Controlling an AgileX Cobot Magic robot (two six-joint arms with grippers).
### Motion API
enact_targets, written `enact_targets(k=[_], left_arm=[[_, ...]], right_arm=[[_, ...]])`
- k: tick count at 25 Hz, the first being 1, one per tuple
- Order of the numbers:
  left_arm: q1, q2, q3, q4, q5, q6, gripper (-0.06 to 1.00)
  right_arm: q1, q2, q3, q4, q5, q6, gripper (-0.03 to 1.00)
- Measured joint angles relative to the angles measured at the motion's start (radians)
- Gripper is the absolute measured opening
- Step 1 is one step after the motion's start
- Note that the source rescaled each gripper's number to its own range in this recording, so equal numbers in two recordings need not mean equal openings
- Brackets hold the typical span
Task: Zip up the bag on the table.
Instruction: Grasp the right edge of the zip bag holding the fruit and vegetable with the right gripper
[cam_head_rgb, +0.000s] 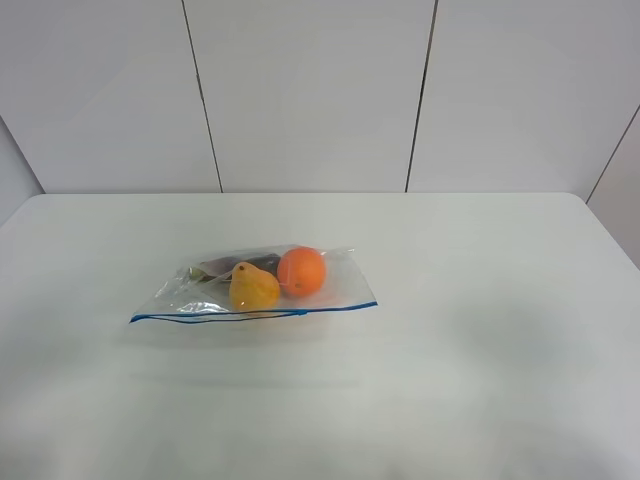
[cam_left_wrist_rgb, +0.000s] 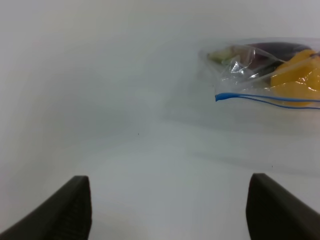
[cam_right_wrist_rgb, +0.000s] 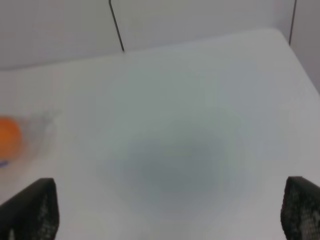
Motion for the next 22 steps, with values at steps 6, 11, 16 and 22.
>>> enact_targets(k=[6,11,16,22], left_arm=[[0.0,0.0,0.0,0.0,0.0,0.0,1.0],[0.0,0.0,0.0,0.0,0.0,0.0,1.0],[0.0,0.0,0.0,0.0,0.0,0.0,1.0],[0.0,0.0,0.0,0.0,0.0,0.001,1.0]], right_arm=[[0.0,0.122,-0.016,0.04,-0.083,0.007,1.0],[0.0,0.332,-0.016,0.12,-0.223,0.007,1.0],[0.0,0.568,-0.016,0.337,-0.32,-0.071,0.98],[0.0,0.85,-0.016,0.682,-0.361,-0.335,0.97]])
